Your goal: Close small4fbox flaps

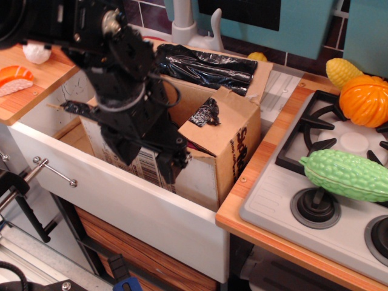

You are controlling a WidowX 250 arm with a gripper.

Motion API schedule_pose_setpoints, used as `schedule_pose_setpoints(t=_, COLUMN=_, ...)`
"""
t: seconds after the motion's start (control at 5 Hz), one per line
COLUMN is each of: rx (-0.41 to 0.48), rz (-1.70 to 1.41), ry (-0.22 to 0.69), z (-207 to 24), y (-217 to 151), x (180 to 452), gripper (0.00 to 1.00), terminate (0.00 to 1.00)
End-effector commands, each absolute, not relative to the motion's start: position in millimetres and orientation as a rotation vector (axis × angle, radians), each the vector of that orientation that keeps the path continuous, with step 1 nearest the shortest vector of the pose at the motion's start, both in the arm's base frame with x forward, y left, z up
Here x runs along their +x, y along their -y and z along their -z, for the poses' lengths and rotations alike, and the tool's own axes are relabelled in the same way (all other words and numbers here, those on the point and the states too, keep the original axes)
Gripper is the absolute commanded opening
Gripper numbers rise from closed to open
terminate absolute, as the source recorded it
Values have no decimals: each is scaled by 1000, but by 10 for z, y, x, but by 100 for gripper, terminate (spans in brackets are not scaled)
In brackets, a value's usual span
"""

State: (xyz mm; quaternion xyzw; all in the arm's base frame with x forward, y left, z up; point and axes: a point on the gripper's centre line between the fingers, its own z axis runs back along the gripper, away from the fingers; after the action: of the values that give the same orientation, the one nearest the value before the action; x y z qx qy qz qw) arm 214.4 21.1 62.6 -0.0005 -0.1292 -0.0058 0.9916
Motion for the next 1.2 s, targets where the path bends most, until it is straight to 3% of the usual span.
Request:
schedule_pose_setpoints(t=0.0, rx=47, rz=52, ry=356, z=-903, y=-193, x=2394, gripper=100, terminate=0)
schedule_pose_setpoints(t=1.0, rx=-22, rz=167, ry=433, z=-782, y=-144, x=3074, gripper=100, terminate=0)
